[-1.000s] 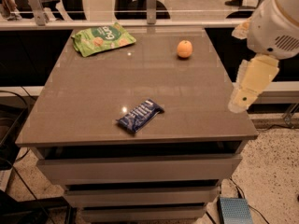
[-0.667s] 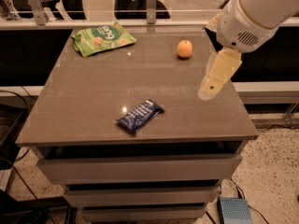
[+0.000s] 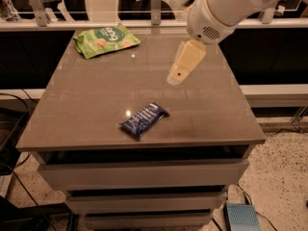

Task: Move green rice chip bag near rxbar blueberry

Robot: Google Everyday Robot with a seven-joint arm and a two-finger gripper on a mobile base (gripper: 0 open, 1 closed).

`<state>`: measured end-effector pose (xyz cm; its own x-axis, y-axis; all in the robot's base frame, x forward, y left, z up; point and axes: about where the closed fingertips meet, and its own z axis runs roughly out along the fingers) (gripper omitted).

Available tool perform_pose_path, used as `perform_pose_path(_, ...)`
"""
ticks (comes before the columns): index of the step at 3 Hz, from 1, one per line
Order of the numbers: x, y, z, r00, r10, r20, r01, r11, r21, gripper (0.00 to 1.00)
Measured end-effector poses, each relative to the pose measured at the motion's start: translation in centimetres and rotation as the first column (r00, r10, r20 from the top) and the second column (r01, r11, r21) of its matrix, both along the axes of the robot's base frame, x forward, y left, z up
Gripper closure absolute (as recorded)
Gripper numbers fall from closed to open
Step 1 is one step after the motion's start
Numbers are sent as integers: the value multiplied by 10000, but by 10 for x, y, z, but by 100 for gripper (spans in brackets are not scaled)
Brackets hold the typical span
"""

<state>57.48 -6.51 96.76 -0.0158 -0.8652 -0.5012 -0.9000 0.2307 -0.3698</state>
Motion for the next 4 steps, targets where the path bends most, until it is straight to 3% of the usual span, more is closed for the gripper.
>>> perform_pose_path(2,25,28,0,9990,214,397,-234,9984,520,0)
perform_pose_path(3,25,29,1,9990,215,398,-235,9984,520,0)
perform_pose_path(4,34,33,1,9967,254,773,-308,9970,707,0)
